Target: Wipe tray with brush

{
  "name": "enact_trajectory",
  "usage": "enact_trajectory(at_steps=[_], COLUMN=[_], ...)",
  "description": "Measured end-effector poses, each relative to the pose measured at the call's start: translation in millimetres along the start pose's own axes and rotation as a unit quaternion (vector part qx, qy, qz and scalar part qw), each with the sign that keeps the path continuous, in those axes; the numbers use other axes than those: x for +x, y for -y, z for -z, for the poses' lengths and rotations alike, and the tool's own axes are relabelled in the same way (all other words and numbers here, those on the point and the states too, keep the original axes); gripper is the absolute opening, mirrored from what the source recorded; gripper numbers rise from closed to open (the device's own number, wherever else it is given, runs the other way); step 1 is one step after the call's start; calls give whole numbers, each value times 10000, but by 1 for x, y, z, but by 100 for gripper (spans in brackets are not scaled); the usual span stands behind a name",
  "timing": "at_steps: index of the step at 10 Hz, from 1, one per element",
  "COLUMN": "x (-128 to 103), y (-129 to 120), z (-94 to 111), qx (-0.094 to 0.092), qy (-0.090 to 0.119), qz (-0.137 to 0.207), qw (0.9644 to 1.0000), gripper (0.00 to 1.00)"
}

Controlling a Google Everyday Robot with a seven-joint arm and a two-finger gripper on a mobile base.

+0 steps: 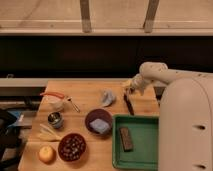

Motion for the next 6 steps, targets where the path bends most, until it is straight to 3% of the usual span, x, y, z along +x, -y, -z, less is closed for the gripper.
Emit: enact_trajectory(at_steps=[2, 6], x=[0, 2], y=[5, 15], z=[-3, -29], qx=[155, 176], qy=[-17, -234], qz=[76, -70], qw=[9998, 9995], gripper=[80, 80])
